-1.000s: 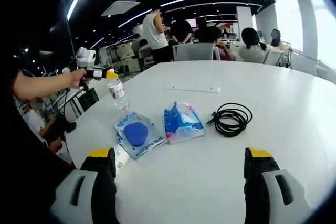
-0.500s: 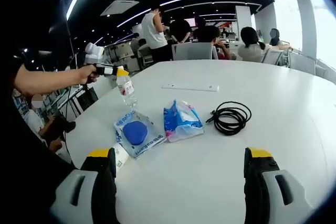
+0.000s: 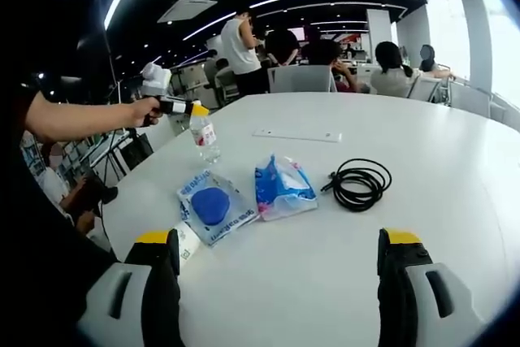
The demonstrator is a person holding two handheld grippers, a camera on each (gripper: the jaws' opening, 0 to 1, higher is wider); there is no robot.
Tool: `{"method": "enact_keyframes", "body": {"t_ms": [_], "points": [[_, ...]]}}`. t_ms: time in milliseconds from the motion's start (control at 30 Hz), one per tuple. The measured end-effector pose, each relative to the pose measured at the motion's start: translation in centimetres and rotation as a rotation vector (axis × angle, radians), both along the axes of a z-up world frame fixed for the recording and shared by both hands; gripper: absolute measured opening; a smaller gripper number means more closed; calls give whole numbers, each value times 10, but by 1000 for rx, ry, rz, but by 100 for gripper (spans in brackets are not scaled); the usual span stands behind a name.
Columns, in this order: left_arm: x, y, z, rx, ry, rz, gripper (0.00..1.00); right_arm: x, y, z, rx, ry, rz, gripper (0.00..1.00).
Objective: Arrange the tabletop items into an orderly group along one side of the table until the central work area is clear of visible clutter.
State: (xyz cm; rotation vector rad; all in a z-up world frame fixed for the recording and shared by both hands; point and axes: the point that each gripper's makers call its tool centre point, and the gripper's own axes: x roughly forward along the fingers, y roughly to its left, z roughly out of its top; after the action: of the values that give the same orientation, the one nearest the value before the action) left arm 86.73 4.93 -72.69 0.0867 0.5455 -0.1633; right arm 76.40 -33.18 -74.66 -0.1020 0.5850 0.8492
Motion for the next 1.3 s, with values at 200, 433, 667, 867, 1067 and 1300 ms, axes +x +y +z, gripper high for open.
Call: {"method": "enact_keyframes", "body": {"t_ms": [200, 433, 667, 867, 1067, 1300], "points": [[2, -7, -5, -6, 4, -28, 23, 1, 0, -2, -4, 1, 2, 98], [5, -5, -8, -2, 2, -30, 23, 1, -2, -6, 1, 11, -8, 98], [6, -1, -10, 11, -5, -54, 24, 1, -2, -8, 2, 14, -8, 98], [3, 0, -9, -14, -2, -53, 26, 0, -1, -9, 9, 15, -7, 98], [-2, 1, 7, -22, -35, -33, 33, -6, 5, -9, 11, 18, 12, 98], [-20, -4, 21, -1, -35, -40, 43, -17, 18, -10, 20, 22, 56, 98]]}}
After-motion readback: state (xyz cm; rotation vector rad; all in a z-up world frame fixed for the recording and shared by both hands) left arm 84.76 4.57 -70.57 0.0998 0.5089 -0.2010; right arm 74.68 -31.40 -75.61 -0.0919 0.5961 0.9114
